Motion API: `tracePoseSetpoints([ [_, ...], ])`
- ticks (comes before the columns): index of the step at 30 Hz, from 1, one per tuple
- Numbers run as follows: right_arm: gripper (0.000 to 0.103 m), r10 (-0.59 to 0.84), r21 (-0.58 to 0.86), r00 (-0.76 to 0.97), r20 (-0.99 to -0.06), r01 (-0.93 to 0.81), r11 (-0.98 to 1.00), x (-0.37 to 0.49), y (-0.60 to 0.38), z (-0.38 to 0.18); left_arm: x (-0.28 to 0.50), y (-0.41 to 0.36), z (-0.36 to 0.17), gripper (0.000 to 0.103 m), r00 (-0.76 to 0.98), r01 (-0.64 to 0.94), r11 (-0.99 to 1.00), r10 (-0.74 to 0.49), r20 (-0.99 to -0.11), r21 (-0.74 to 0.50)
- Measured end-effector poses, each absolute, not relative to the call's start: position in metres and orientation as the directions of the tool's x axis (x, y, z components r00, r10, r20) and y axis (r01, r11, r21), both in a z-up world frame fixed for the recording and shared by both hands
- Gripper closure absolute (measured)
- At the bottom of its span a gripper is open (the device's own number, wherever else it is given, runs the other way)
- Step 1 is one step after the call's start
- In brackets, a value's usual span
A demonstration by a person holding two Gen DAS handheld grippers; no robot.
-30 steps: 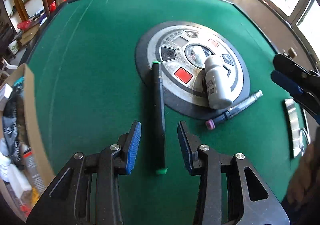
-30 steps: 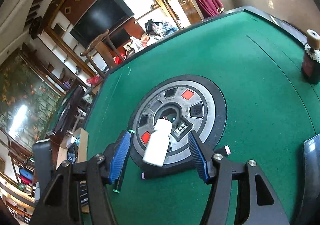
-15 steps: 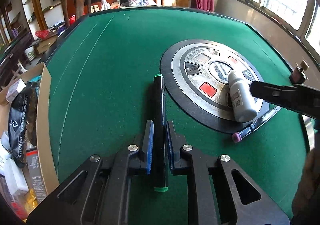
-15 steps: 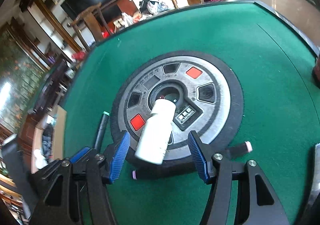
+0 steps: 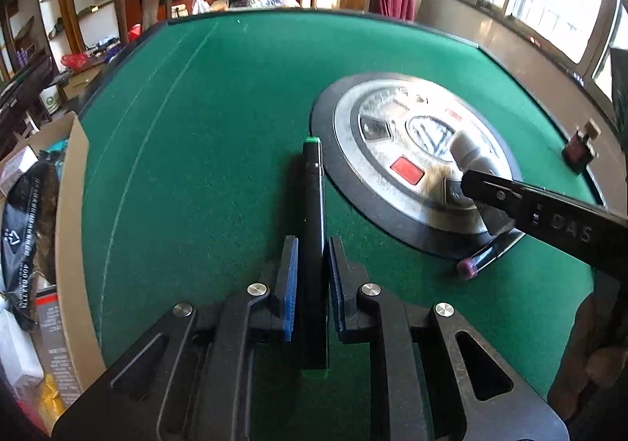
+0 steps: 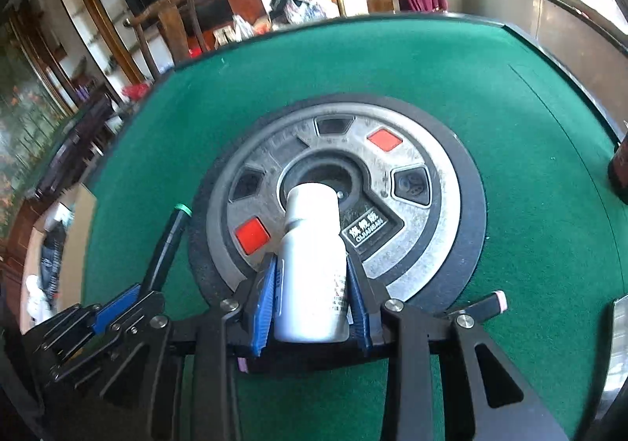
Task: Organize objects
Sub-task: 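Grasp another green-capped black marker with left gripper while right grasps white bottle, then lift the marker and white bottle and carry them toward the cardboard box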
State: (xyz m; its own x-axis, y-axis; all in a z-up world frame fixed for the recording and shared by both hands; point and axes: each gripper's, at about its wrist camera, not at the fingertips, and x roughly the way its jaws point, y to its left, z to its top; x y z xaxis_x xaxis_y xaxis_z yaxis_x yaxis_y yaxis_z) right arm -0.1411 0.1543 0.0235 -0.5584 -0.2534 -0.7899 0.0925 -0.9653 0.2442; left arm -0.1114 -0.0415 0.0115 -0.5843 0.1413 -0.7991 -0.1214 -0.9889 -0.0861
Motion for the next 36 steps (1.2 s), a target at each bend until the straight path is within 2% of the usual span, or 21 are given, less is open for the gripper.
tracePoseSetpoints([
  [8, 0.069, -0.313, 0.271, -0.601, -0.735, 0.162, -0.949, -0.12, 0.151, 0.044, -0.104, -0.046, 0.031, 0.089, -0.651, -0.114, -0.988, 0.153, -0.743, -0.104],
  [22, 0.069, -0.305, 0.246, -0.539, -0.785, 0.181, -0.952, -0.124, 0.131, 0.031, -0.127, -0.036, 0.006, 0.089, -0.561, -0.112, -0.991, 0.127, -0.818, -0.077],
  [27, 0.069, -0.283, 0.212, -0.538, -0.794, 0.191, -0.958, -0.124, 0.127, 0.029, -0.125, -0.029, 0.005, 0.088, -0.58, -0.117, -0.993, 0.09, -0.81, -0.026],
  [33, 0.069, -0.187, 0.059, -0.531, -0.827, 0.249, -0.967, -0.121, 0.107, 0.019, -0.115, -0.042, 0.007, 0.089, -0.591, -0.097, -0.994, 0.097, -0.8, -0.049],
  [36, 0.069, -0.238, 0.121, -0.519, -0.821, 0.248, -0.961, -0.121, 0.115, 0.02, -0.112, -0.048, 0.011, 0.089, -0.606, -0.088, -0.993, 0.113, -0.787, -0.075],
])
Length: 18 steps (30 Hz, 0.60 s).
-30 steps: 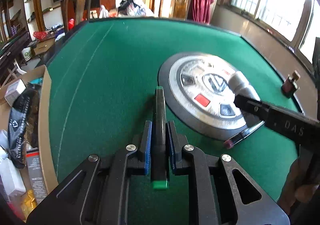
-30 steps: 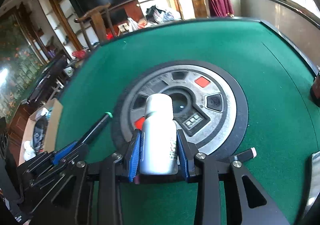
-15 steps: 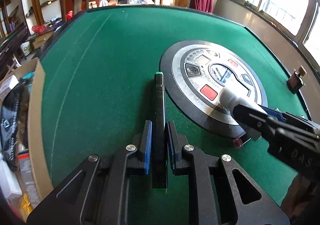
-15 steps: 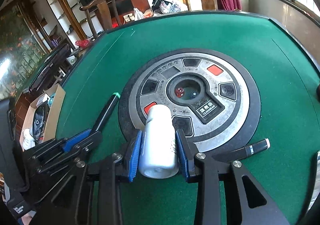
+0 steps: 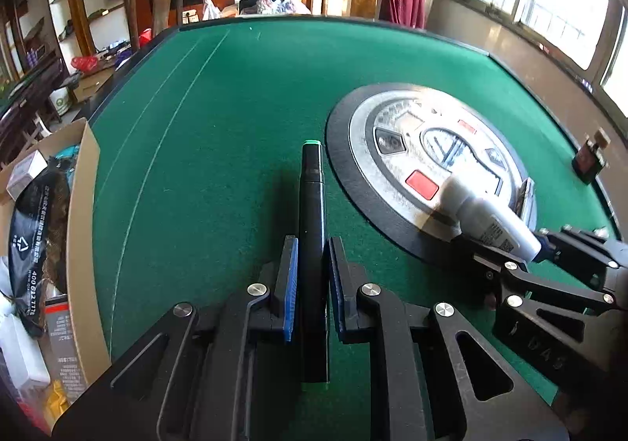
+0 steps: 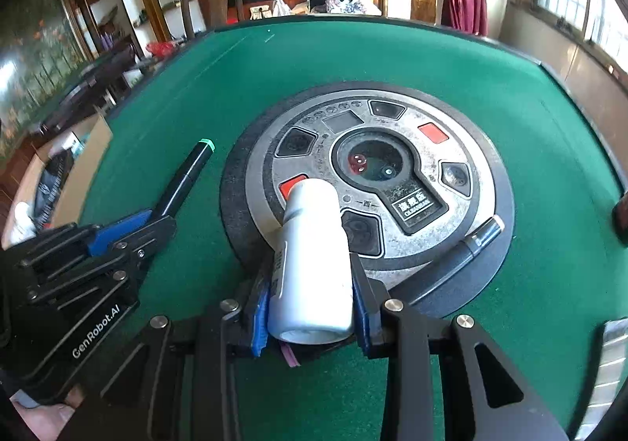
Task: Organize objects
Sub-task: 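Lift the marker and white bottle and carry them toward the cardboard box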
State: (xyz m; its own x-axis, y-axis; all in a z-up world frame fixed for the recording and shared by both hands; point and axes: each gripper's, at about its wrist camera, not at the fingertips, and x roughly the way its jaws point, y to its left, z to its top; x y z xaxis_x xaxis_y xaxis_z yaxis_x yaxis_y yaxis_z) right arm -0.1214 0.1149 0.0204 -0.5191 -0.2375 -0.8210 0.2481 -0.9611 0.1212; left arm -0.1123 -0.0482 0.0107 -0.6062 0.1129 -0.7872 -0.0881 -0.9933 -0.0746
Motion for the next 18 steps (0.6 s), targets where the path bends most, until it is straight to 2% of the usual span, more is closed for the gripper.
tracePoseSetpoints([
  [12, 0.069, -0.404, 0.277, -0.592, -0.698, 0.297, -0.914, -0.107, 0.122, 0.057, -0.098, -0.076, 0.043, 0.089, -0.683, -0.051, -0.98, 0.174, -0.71, -0.191],
  [18, 0.069, -0.44, 0.299, -0.582, -0.684, 0.326, -0.897, -0.103, 0.117, 0.062, -0.079, -0.091, 0.058, 0.089, -0.708, -0.025, -0.97, 0.187, -0.681, -0.24],
])
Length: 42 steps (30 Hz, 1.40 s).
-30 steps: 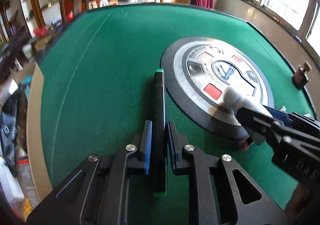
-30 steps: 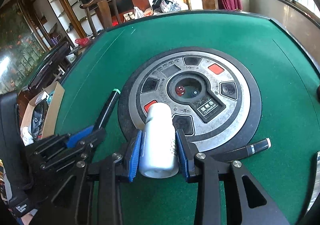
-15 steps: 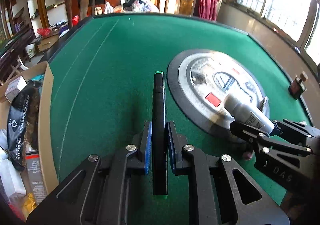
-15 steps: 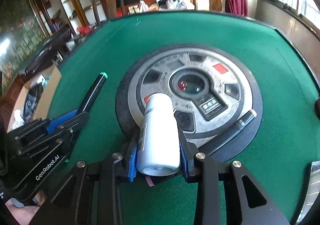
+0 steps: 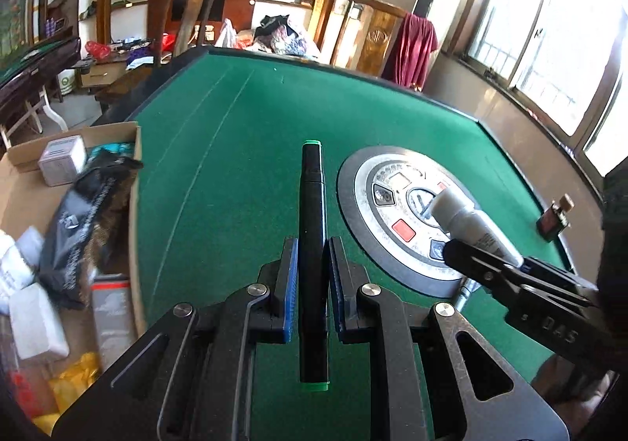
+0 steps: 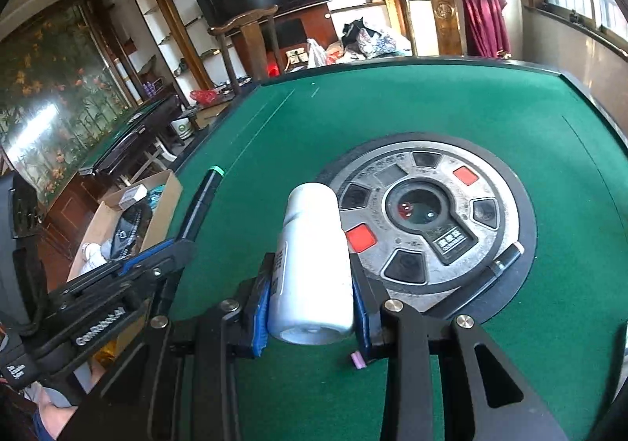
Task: Organize objects
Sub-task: 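Lift the marker and white bottle and carry them toward the cardboard box, then lower marker and white bottle into the box and open both grippers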
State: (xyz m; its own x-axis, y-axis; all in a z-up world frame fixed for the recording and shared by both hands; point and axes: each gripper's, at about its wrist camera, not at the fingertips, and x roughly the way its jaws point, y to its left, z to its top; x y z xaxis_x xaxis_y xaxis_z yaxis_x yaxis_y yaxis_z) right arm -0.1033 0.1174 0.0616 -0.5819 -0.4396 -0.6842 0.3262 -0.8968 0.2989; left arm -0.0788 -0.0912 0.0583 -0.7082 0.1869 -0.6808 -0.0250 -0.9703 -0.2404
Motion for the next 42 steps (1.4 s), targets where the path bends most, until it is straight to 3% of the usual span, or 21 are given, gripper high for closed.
tracePoseSetpoints([
  [14, 0.069, -0.527, 0.27, -0.521, -0.671, 0.49, -0.829, -0.055, 0.04, 0.075, -0.019, -0.169, 0.096, 0.089, -0.765, 0.045, -0.95, 0.166, -0.622, -0.309],
  [29, 0.069, -0.596, 0.27, -0.343, -0.726, 0.654, -0.707, -0.03, -0.096, 0.067, -0.039, -0.306, 0.057, 0.089, -0.674, 0.309, -0.886, 0.051, -0.737, -0.344],
  [42, 0.069, -0.544, 0.22, -0.37, -0.753, 0.638, -0.738, -0.031, -0.126, 0.041, -0.039, -0.322, 0.046, 0.088, -0.658, 0.343, -0.855, 0.077, -0.749, -0.389],
])
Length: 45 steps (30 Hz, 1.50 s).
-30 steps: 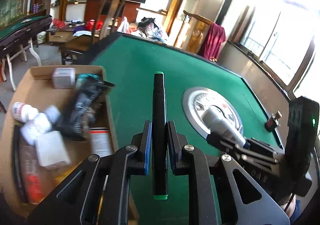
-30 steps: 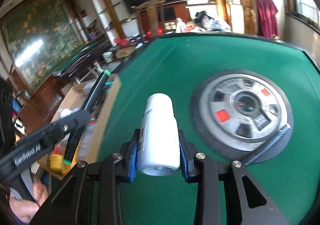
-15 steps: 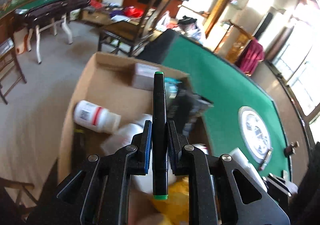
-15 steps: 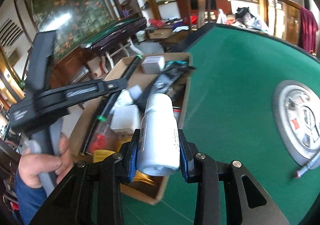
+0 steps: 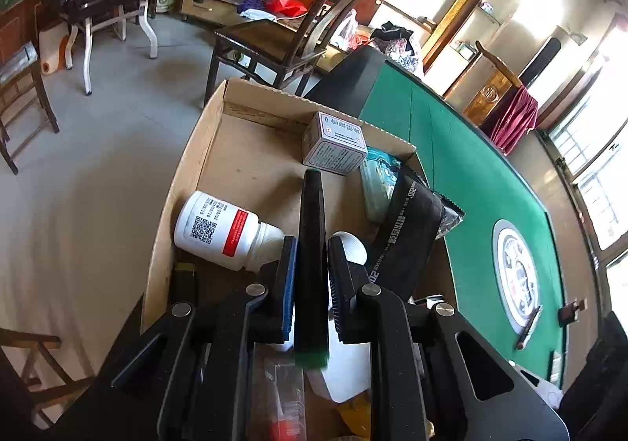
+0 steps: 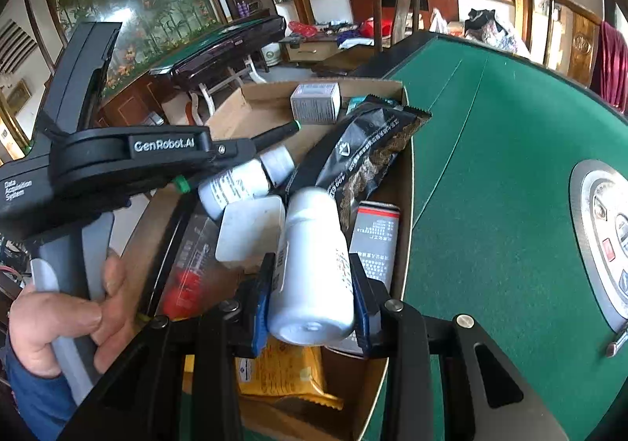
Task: Organize objects
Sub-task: 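Lower marker and white bottle into the box and open both grippers, then move both grippers back to the pink-capped marker by the dial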
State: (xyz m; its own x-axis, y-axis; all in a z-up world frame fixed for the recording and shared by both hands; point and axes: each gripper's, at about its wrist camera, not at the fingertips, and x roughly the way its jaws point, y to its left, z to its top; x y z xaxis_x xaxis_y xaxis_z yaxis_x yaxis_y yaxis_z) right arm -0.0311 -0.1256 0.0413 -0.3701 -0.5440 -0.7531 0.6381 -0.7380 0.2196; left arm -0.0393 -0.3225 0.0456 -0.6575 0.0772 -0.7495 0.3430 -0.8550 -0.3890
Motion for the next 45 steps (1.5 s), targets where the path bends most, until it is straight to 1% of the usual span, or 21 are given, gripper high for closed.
tracePoseSetpoints([
  [2, 0.068, -0.551, 0.229, -0.363, -0.752, 0.639, -0.734, -0.031, -0.128, 0.041, -0.036, -0.325, 0.047, 0.088, -0.661, 0.342, -0.85, 0.085, -0.745, -0.401],
  [4, 0.068, -0.567, 0.251, -0.335, -0.752, 0.651, -0.717, -0.03, -0.13, 0.042, -0.032, -0.327, 0.049, 0.085, -0.661, 0.341, -0.849, 0.088, -0.745, -0.403],
  [6, 0.066, -0.583, 0.279, -0.303, -0.754, 0.655, -0.702, -0.03, -0.128, 0.043, -0.026, -0.328, 0.052, 0.074, -0.665, 0.337, -0.849, 0.091, -0.742, -0.407],
  [8, 0.064, -0.601, 0.301, -0.286, -0.746, 0.66, -0.689, -0.028, -0.124, 0.045, -0.019, -0.33, 0.056, 0.07, -0.671, 0.335, -0.849, 0.089, -0.736, -0.409],
  [11, 0.06, -0.633, 0.336, -0.27, -0.726, 0.663, -0.668, -0.026, -0.116, 0.051, -0.009, -0.332, 0.063, 0.07, -0.686, 0.326, -0.846, 0.096, -0.721, -0.423],
  [17, 0.06, -0.671, 0.392, -0.264, -0.693, 0.642, -0.658, -0.023, -0.095, 0.06, 0.0, -0.327, 0.071, 0.069, -0.7, 0.322, -0.844, 0.092, -0.708, -0.429],
  [20, 0.06, -0.671, 0.401, -0.279, -0.687, 0.625, -0.67, -0.026, -0.081, 0.062, 0.003, -0.317, 0.076, 0.069, -0.703, 0.312, -0.859, 0.078, -0.707, -0.405],
  [25, 0.06, -0.669, 0.419, -0.309, -0.676, 0.585, -0.694, -0.037, -0.047, 0.064, 0.001, -0.291, 0.085, 0.069, -0.707, 0.266, -0.886, 0.088, -0.702, -0.379],
  [29, 0.06, -0.654, 0.399, -0.373, -0.659, 0.563, -0.724, -0.042, -0.007, 0.07, -0.002, -0.254, 0.092, 0.069, -0.709, 0.192, -0.916, 0.119, -0.695, -0.352],
  [30, 0.06, -0.646, 0.383, -0.411, -0.644, 0.558, -0.737, -0.042, 0.008, 0.072, -0.003, -0.242, 0.093, 0.069, -0.708, 0.168, -0.925, 0.127, -0.694, -0.34],
  [31, 0.06, -0.635, 0.357, -0.464, -0.617, 0.555, -0.752, -0.041, 0.025, 0.076, -0.005, -0.227, 0.095, 0.069, -0.708, 0.131, -0.936, 0.144, -0.692, -0.328],
  [34, 0.059, -0.5, 0.189, -0.665, -0.555, 0.485, -0.854, -0.038, 0.067, 0.088, -0.013, -0.186, 0.097, 0.069, -0.699, 0.039, -0.955, 0.184, -0.691, -0.294],
  [35, 0.056, -0.468, 0.144, -0.71, -0.526, 0.469, -0.872, -0.037, 0.082, 0.092, -0.016, -0.174, 0.097, 0.069, -0.696, 0.01, -0.959, 0.198, -0.69, -0.285],
  [36, 0.05, -0.453, 0.127, -0.741, -0.496, 0.455, -0.882, -0.037, 0.099, 0.095, -0.019, -0.16, 0.096, 0.069, -0.689, -0.025, -0.962, 0.213, -0.692, -0.271],
  [37, 0.03, -0.451, 0.133, -0.758, -0.472, 0.444, -0.886, -0.037, 0.115, 0.098, -0.023, -0.145, 0.096, 0.069, -0.682, -0.059, -0.964, 0.227, -0.695, -0.258],
  [38, 0.02, -0.455, 0.156, -0.763, -0.459, 0.435, -0.887, -0.038, 0.132, 0.1, -0.027, -0.129, 0.095, 0.069, -0.672, -0.095, -0.965, 0.244, -0.699, -0.245],
  [41, 0.02, -0.459, 0.257, -0.744, -0.486, 0.38, -0.888, -0.049, 0.182, 0.103, -0.043, -0.082, 0.088, 0.069, -0.622, -0.211, -0.95, 0.311, -0.719, -0.229],
  [45, 0.02, -0.424, 0.382, -0.792, -0.438, 0.262, -0.886, -0.055, 0.241, 0.105, -0.063, -0.012, 0.078, 0.069, -0.553, -0.374, -0.915, 0.353, -0.754, -0.154],
])
